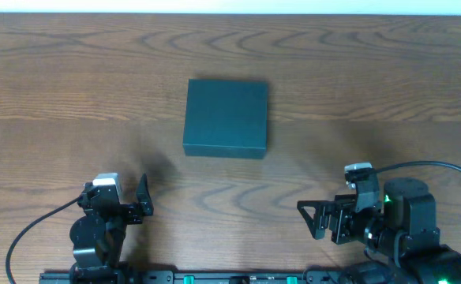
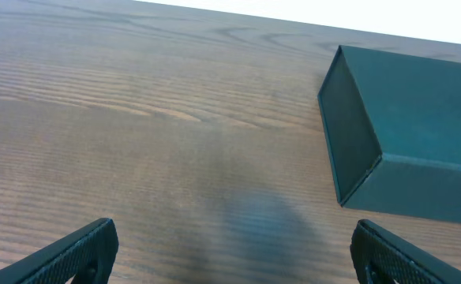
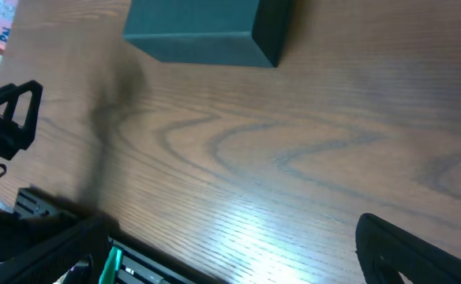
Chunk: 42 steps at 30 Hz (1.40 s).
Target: Pack container
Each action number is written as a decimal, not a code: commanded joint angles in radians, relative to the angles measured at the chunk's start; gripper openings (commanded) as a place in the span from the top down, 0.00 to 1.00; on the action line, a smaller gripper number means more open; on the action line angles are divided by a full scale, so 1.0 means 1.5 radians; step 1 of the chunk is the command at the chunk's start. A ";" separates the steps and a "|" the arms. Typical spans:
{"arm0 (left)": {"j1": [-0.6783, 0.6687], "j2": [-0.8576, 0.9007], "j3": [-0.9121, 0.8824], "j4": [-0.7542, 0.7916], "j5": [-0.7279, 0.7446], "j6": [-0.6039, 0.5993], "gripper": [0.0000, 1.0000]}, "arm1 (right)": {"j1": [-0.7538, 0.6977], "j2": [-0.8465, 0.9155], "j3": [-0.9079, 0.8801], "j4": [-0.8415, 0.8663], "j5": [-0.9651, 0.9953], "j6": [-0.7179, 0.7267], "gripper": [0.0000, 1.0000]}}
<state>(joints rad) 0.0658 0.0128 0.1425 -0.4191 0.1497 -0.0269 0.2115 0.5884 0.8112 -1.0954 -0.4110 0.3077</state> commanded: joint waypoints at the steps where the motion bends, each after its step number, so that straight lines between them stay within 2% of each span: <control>1: 0.002 -0.006 -0.014 0.001 -0.002 -0.007 0.05 | -0.001 -0.002 -0.001 0.001 0.044 -0.037 0.01; 2: 0.002 -0.006 -0.014 0.001 -0.002 -0.007 0.05 | -0.001 -0.003 -0.001 0.004 0.108 -0.078 0.01; 6: 0.002 -0.006 -0.014 0.001 -0.002 -0.007 0.05 | 0.002 -0.046 -0.035 0.058 0.285 -0.087 0.01; 11: 0.002 -0.006 -0.014 0.001 -0.002 -0.007 0.05 | 0.002 -0.185 -0.208 0.208 0.441 -0.087 0.01; 15: 0.002 -0.006 -0.014 0.001 -0.002 -0.007 0.05 | 0.002 -0.272 -0.343 0.284 0.427 -0.086 0.01; 20: 0.002 -0.006 -0.014 0.001 -0.002 -0.007 0.05 | 0.003 -0.354 -0.438 0.319 0.372 -0.087 0.01; 23: 0.002 -0.006 -0.014 0.001 -0.002 -0.007 0.05 | 0.003 -0.389 -0.436 0.317 0.372 -0.102 0.01; 42: 0.002 -0.006 -0.014 0.001 -0.002 -0.007 0.05 | 0.003 -0.389 -0.436 0.319 0.361 -0.101 0.01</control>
<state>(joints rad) 0.0658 0.0109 0.1417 -0.4149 0.1497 -0.0269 0.2115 0.0124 0.1623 -0.6167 0.1307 0.1711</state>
